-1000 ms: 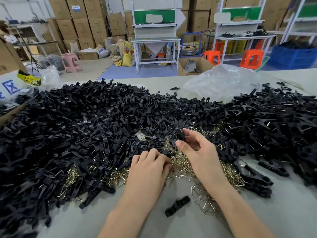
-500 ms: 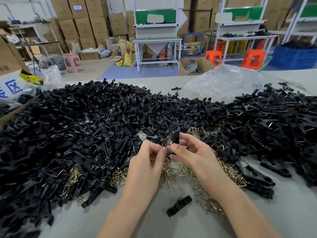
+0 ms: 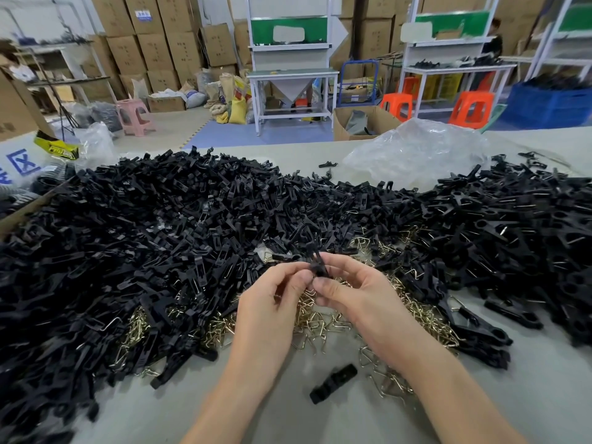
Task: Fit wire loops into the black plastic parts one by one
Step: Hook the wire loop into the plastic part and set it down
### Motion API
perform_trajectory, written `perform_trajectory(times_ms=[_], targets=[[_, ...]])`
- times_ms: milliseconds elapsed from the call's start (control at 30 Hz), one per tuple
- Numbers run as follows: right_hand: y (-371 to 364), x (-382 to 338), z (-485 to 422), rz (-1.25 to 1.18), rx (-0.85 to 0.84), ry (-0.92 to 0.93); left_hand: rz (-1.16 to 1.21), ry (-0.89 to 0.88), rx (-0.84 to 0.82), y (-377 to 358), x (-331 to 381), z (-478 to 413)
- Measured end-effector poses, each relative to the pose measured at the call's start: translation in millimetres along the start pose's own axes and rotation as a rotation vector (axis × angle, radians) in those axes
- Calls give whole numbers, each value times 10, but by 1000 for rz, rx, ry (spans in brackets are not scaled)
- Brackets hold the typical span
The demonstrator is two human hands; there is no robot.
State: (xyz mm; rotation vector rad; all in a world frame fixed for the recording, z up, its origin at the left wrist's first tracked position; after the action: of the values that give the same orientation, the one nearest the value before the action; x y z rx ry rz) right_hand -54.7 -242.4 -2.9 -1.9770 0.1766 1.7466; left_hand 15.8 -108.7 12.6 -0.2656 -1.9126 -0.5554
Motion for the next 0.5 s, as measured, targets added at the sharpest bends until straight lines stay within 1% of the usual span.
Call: perform_trajectory(times_ms=[67,167,200,267,333,400,500], targets=[[14,-16,-3,-69,7,-1,84,36,-33,-2,4,-4],[47,-41,-14,-255,37,-34,323,175,-131,-41,-6,-6],[60,-42,-18,-323,46,-58,370,207,-166,-54,-10,-4],[94,-38,-22,-413,63,-90,364,212,-200,-66,-15,6],[119,-42,-17,-441,87,-92,340,185,-199,-75,5,15],[110,-54,-11,-367,107,-56,370,175,-201,-96,18,24],[61,-85,26,-82,118,44,366,159,-171,-120,6,10]])
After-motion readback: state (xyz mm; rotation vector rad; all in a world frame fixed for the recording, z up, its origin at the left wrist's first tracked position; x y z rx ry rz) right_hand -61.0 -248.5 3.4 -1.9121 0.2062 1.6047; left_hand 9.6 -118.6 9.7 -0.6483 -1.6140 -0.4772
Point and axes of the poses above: each hand's wrist, its own z-axis away from the middle knuckle, its own y-axis out of the back of the hand, x = y × z, the point moved 4 cm from there along -z, towards the middle knuckle, and after that the axes turned 2 degrees about x, right-handed, at the moved point
